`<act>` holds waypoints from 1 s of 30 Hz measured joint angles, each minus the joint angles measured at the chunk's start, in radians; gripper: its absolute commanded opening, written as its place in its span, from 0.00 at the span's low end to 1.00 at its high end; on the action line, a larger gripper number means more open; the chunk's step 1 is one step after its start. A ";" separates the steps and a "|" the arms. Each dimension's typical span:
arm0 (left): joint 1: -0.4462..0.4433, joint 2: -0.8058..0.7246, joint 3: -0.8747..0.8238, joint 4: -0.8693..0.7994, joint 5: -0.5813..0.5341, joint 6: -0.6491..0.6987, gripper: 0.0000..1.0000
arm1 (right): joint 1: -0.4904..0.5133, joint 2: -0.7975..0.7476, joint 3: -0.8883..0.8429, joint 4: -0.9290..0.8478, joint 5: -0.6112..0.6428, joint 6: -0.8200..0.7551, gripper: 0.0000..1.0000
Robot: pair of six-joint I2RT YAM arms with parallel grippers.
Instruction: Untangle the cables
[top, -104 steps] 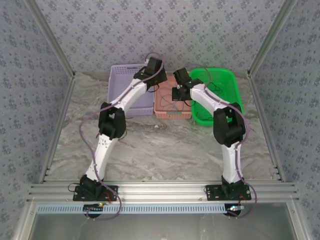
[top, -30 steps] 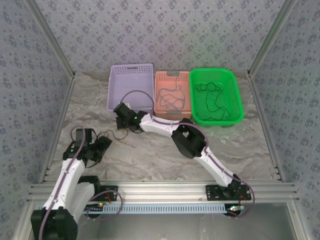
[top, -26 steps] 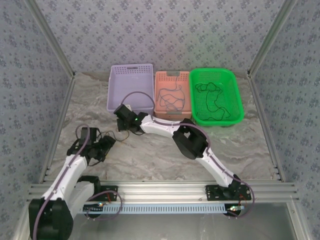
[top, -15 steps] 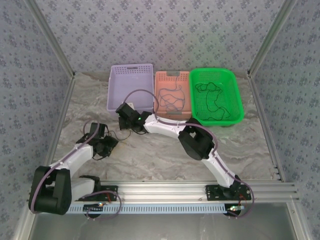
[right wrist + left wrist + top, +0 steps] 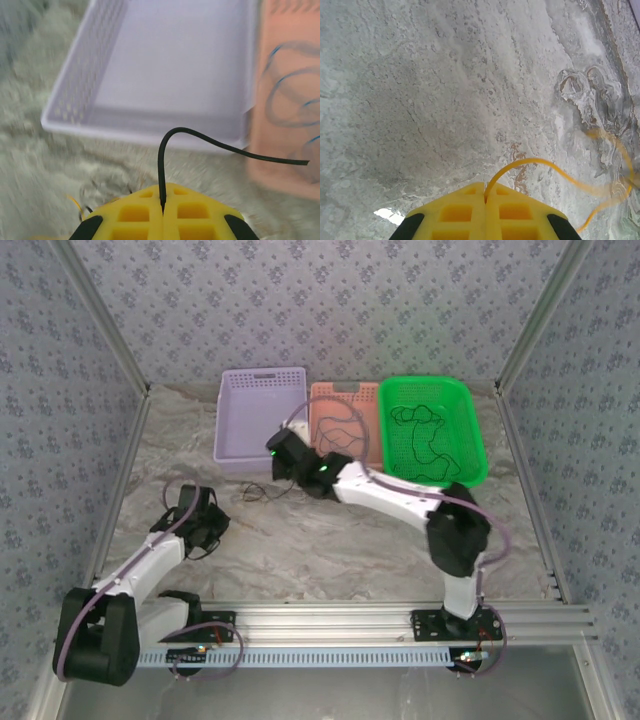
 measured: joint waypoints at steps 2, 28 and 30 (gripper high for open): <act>-0.010 0.000 0.001 -0.006 -0.004 0.004 0.00 | -0.037 -0.106 -0.028 -0.011 0.035 -0.015 0.00; -0.287 0.091 0.361 -0.097 -0.107 0.097 0.57 | -0.370 -0.718 -0.178 -0.199 -0.270 -0.277 0.00; -0.343 0.084 0.396 -0.095 -0.110 0.126 0.55 | -0.370 -0.717 -0.222 -0.193 -0.299 -0.270 0.00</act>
